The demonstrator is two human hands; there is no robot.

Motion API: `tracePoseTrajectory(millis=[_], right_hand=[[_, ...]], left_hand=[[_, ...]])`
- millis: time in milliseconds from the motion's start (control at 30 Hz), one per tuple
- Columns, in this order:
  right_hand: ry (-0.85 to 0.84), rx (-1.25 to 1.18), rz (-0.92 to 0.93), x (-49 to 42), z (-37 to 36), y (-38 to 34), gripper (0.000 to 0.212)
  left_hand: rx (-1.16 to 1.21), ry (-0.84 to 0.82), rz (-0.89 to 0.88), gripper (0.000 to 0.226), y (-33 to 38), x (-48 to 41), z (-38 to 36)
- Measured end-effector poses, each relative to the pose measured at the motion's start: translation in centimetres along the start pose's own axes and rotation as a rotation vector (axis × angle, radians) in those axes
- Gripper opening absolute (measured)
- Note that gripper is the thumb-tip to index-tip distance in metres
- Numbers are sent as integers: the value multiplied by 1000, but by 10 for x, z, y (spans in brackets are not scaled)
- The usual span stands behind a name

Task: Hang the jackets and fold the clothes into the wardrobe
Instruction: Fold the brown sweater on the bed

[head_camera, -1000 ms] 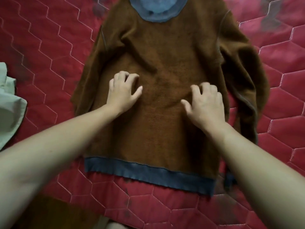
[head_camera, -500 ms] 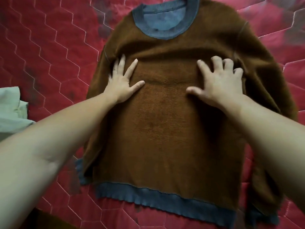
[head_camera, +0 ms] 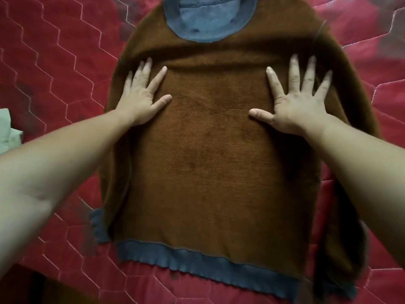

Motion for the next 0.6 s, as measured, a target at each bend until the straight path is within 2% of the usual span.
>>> tracePoseTrajectory(millis=[133,233,333,433,500,600], right_hand=[[11,-47,37,2,3,2,110],[187,-100,53,21,-2,15,92],[295,-98,-29,54,-29,28,82],[265,-71,-79,75,-53,21,81],[208,-76,-71,85,-63,12,83],[157,-61,-28,106,-76,7,84]], left_hand=[[-41,-36,21,78,-2,-1,3],[-59,-9,63,76,-5,8,4],[-20,17,127,72,-16,28,-4],[27,36,217,68,-9,39,-7],[106,53,259,65,20,51,-11],[209,36,111,65,98,82,-29]])
Point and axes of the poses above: each hand's wrist, its own x-axis away from the middle knuckle, its own z-axis out of the back of the hand, y = z × x, the point moved 7 cm from there along -x, towards the middle knuckle, and after that the axes turned 4 degrees about -y, right-handed, at the moved point
